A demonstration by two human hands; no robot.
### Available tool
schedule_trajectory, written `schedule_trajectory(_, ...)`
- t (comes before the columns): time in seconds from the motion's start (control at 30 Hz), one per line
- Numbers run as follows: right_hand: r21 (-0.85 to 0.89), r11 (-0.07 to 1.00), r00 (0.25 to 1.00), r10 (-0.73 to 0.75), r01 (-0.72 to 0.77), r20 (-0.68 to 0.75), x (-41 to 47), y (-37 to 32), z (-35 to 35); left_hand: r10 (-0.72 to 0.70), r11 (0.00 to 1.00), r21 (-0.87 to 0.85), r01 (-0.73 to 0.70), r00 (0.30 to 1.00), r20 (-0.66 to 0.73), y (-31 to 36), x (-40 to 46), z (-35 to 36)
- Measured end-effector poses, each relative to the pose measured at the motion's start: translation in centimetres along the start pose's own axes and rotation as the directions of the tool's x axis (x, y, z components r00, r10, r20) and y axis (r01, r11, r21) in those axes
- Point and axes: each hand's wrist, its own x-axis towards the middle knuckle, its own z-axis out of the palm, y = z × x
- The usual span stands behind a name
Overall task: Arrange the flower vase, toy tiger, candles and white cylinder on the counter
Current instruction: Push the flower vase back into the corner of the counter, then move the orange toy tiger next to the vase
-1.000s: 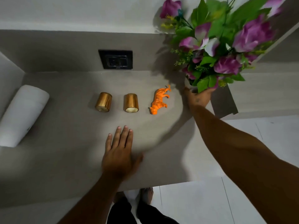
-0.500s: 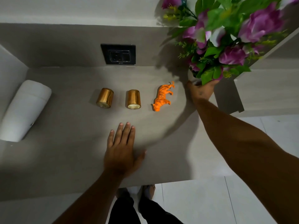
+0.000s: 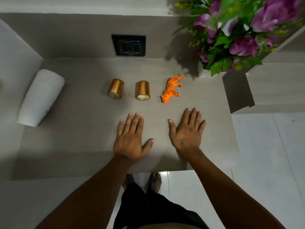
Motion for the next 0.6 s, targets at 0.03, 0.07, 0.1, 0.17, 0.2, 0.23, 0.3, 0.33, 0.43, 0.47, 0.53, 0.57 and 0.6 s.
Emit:
schedule_trajectory(0.03, -0.014, 1.0, 1.0, -0.001, 0.001, 0.018, 0.0, 0.0, -0.1, -0.003, 1.0, 0.007, 0.003, 1.0, 0.01, 0.0, 0.0, 0.0)
schedule_trajectory(0.07, -0.021, 1.0, 1.0, -0.005, 0.005, 0.03, 0.1, 0.0, -0.3, -0.006, 1.0, 0.012, 0.006, 1.0, 0.014, 0.0, 0.0, 0.0)
schedule_trajectory(0.1, -0.025, 1.0, 0.999, -0.008, 0.009, 0.043, 0.3, 0.0, -0.3, -0.009, 1.0, 0.014, 0.008, 1.0, 0.016, 0.0, 0.1, 0.1)
schedule_trajectory(0.17, -0.023, 1.0, 0.998, -0.007, 0.008, 0.064, 0.4, 0.1, -0.3, -0.014, 1.0, 0.015, 0.013, 1.0, 0.016, 0.0, 0.1, 0.2)
schedule_trajectory(0.2, -0.009, 1.0, 0.998, 0.0, 0.001, 0.061, 0.4, 0.1, -0.4, -0.016, 1.0, 0.018, 0.016, 1.0, 0.02, 0.0, 0.1, 0.2)
schedule_trajectory(0.23, 0.018, 1.0, 0.999, 0.001, -0.002, 0.046, 0.5, -0.1, -0.5, -0.019, 1.0, 0.022, 0.019, 0.999, 0.028, 0.0, 0.1, 0.1)
schedule_trajectory(0.3, 0.066, 0.996, 0.998, -0.06, 0.061, -0.013, 1.2, -0.9, -1.1, -0.024, 0.999, 0.028, 0.022, 0.999, 0.046, 0.1, 0.2, 0.0)
schedule_trajectory(0.33, 0.063, 0.99, 0.991, -0.125, 0.128, -0.051, 1.8, -1.6, -1.5, -0.024, 0.999, 0.03, 0.023, 0.998, 0.052, 0.1, 0.2, 0.0)
schedule_trajectory(0.43, 0.011, 0.957, 0.952, -0.289, 0.291, -0.102, 4.7, -4.3, -2.6, -0.031, 0.999, 0.033, 0.029, 0.998, 0.056, 0.1, 0.2, -0.1)
schedule_trajectory(0.47, -0.008, 0.951, 0.948, -0.308, 0.309, -0.076, 5.8, -5.2, -3.0, -0.031, 0.999, 0.029, 0.03, 0.998, 0.056, 0.1, 0.2, -0.2)
schedule_trajectory(0.53, -0.102, 0.937, 0.942, -0.336, 0.335, 0.007, 7.4, -6.3, -3.5, -0.031, 0.999, 0.019, 0.03, 0.998, 0.051, 0.1, 0.2, -0.2)
schedule_trajectory(0.57, -0.151, 0.926, 0.938, -0.343, 0.345, 0.045, 7.9, -6.7, -3.6, -0.03, 0.999, 0.015, 0.03, 0.998, 0.047, 0.1, 0.2, -0.2)
schedule_trajectory(0.6, -0.177, 0.92, 0.937, -0.344, 0.351, 0.068, 8.3, -6.8, -3.8, -0.03, 1.0, 0.012, 0.029, 0.998, 0.047, 0.1, 0.2, -0.2)
